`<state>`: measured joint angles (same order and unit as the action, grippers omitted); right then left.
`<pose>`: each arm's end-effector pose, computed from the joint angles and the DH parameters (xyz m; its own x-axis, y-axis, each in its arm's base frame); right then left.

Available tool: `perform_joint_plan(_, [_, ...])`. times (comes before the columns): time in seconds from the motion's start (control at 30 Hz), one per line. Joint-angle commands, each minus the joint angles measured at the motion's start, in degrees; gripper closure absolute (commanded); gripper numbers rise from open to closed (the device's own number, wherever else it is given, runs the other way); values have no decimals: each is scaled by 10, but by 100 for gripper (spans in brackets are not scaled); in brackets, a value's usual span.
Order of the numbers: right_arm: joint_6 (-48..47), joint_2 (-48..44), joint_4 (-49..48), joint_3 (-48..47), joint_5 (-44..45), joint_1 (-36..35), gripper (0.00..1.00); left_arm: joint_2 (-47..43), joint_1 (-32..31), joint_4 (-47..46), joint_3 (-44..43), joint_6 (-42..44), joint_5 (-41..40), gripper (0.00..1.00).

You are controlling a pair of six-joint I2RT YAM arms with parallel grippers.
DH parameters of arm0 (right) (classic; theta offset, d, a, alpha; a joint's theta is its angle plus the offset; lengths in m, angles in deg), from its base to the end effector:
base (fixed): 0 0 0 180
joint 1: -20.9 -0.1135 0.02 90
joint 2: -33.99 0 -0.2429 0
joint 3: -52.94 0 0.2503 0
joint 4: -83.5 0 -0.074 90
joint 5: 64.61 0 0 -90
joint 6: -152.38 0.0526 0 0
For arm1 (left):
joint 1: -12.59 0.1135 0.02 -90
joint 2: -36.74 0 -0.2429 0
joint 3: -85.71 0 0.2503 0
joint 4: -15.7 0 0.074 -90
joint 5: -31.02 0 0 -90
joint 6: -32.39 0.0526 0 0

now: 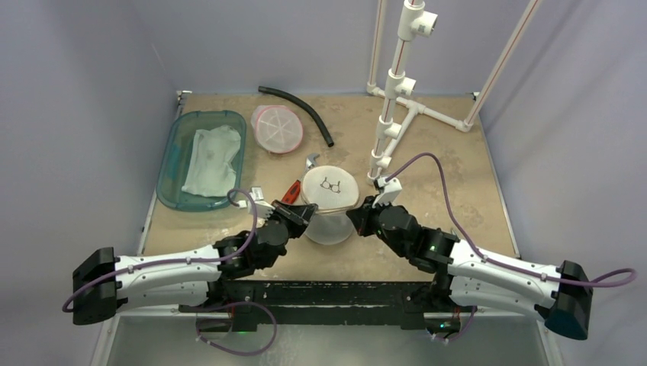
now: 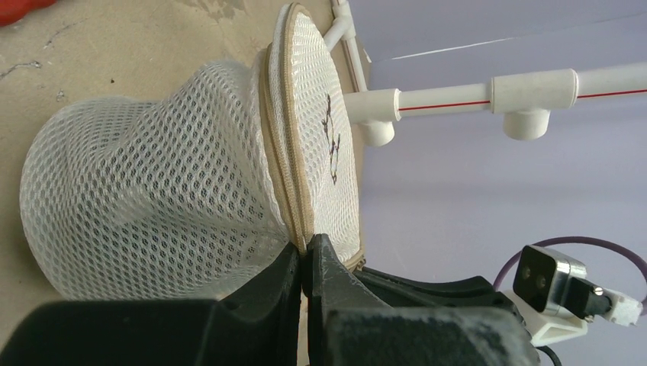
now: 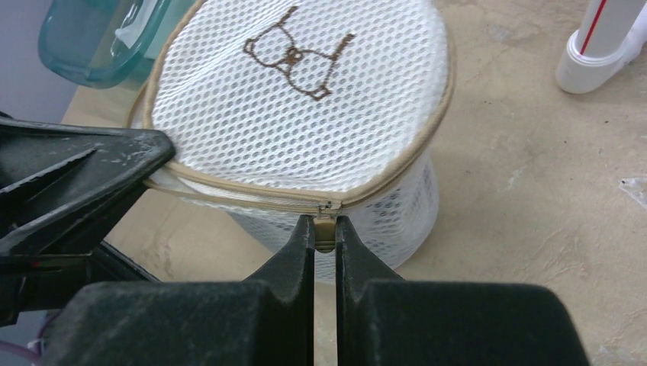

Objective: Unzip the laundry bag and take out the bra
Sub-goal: Unzip the laundry bag at the center of the board.

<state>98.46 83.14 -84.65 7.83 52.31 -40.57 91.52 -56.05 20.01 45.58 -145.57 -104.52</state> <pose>0.1294 0.1881 0.2465 -0.4445 0.2817 -0.8503 -0.3880 0.7950 0.4662 0.1176 -0.1976 0.2126 -0.4104 -0.8724 -0.2654 -0.1038 0.3339 -0.9369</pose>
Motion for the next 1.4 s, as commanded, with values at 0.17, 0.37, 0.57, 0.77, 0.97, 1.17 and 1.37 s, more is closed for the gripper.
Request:
perform_joint_plan(0.17, [1, 16, -14, 14, 54, 3, 100, -98, 3, 77, 28, -9, -24, 100])
perform_joint_plan(0.37, [-10, 30, -39, 21, 50, 5, 100, -131, 3, 116, 31, 19, -5, 100])
perform_joint_plan(0.57, [-70, 18, -71, 27, -24, 5, 95, -159, 14, 143, 44, 40, 29, 100])
perform_joint_plan(0.77, [-88, -28, -17, 1, -96, 6, 25, -205, 17, 150, 70, 55, 34, 100])
perform_joint_plan(0.97, [-30, -37, -13, -13, -171, 69, 21, -240, 17, 166, 80, 90, 36, 100])
perform_joint_plan(1.17, [40, -27, -164, 42, -441, 245, 23, -276, 17, 154, 93, 128, 57, 100])
perform_joint_plan(1.37, [77, 52, -250, 30, -505, 261, 28, -287, 17, 140, 96, 163, 79, 100])
